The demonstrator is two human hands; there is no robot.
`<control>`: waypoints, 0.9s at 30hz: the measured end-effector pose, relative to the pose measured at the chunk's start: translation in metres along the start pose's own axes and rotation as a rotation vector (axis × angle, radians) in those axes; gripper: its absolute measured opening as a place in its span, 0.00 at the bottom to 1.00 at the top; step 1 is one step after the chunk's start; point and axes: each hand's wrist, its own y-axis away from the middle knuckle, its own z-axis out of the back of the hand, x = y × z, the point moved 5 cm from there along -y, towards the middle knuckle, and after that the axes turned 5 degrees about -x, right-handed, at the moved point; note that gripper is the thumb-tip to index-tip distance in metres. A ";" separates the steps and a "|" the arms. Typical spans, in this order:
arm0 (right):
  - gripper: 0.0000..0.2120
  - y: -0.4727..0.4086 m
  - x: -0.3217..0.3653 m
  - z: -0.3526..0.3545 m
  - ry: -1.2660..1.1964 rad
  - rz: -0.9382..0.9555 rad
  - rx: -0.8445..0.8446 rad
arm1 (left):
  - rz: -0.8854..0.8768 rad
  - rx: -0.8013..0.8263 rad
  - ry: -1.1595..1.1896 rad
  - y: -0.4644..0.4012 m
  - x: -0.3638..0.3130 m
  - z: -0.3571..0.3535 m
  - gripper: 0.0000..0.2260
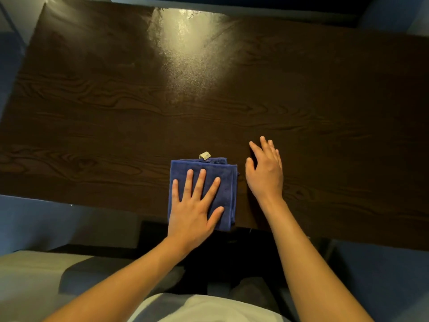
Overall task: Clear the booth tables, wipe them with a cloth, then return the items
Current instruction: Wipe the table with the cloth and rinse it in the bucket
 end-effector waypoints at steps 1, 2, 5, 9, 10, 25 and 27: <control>0.22 0.003 -0.009 0.004 0.000 -0.006 -0.004 | -0.005 0.006 0.004 0.002 -0.009 -0.001 0.31; 0.22 0.006 -0.015 0.007 -0.001 -0.012 -0.009 | -0.011 0.011 0.007 0.002 -0.017 -0.003 0.31; 0.21 0.015 -0.042 0.022 -0.004 -0.035 -0.019 | -0.049 0.028 0.018 0.002 -0.052 -0.007 0.31; 0.20 0.023 -0.080 0.042 -0.015 -0.067 -0.043 | -0.135 0.027 0.027 -0.006 -0.108 -0.012 0.31; 0.20 0.023 -0.090 0.048 -0.021 -0.078 -0.049 | -0.156 0.026 0.031 -0.009 -0.123 -0.013 0.31; 0.19 0.023 -0.188 0.100 -0.232 -0.132 -0.212 | -0.214 0.015 0.068 -0.096 -0.229 -0.018 0.28; 0.20 0.022 -0.186 0.102 -0.247 -0.092 -0.237 | -0.227 0.015 0.068 -0.108 -0.226 -0.017 0.27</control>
